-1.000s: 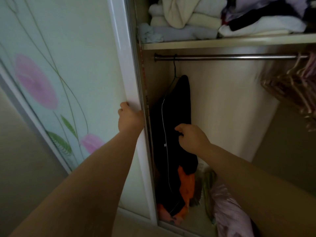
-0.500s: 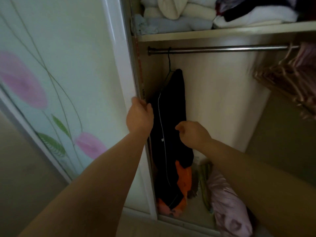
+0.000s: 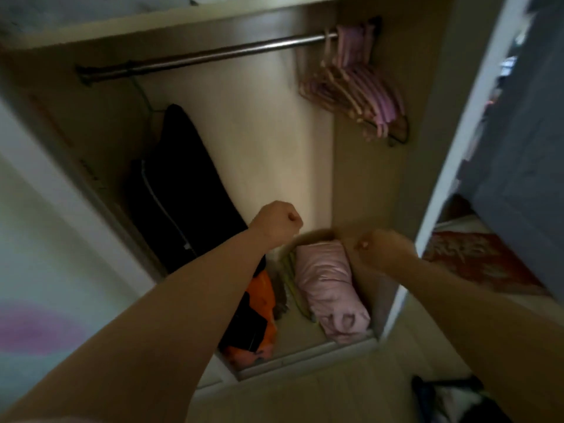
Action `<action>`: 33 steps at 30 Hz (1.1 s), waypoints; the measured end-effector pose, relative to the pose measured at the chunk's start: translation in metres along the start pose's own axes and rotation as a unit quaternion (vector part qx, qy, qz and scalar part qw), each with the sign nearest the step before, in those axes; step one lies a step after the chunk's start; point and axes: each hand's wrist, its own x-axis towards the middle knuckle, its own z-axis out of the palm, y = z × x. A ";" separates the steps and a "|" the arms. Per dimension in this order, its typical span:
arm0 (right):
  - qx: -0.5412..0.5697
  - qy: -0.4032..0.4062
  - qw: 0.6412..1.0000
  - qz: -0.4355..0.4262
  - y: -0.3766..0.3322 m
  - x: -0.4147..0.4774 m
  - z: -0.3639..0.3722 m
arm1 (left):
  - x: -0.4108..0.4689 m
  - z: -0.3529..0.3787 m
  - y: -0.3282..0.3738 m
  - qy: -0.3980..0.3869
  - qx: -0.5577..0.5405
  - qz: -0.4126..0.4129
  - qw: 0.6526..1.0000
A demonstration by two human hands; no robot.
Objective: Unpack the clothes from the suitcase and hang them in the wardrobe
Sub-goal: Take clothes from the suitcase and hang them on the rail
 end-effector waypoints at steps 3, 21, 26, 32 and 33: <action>-0.003 -0.017 0.998 0.066 0.058 -0.016 -0.002 | 0.005 0.045 0.034 -0.056 0.066 0.053 0.995; 0.099 -0.062 0.878 0.465 0.346 -0.176 0.027 | -0.032 0.303 0.204 -0.348 0.273 0.266 0.856; 0.103 -0.062 0.856 0.503 0.371 -0.201 0.055 | -0.027 0.348 0.213 -0.391 0.291 0.277 0.828; 0.105 -0.059 0.800 0.587 0.388 -0.195 0.082 | -0.001 0.397 0.212 -0.420 0.215 0.291 0.832; 0.111 -0.052 0.794 0.595 0.390 -0.192 0.089 | 0.005 0.406 0.211 -0.425 0.198 0.284 0.837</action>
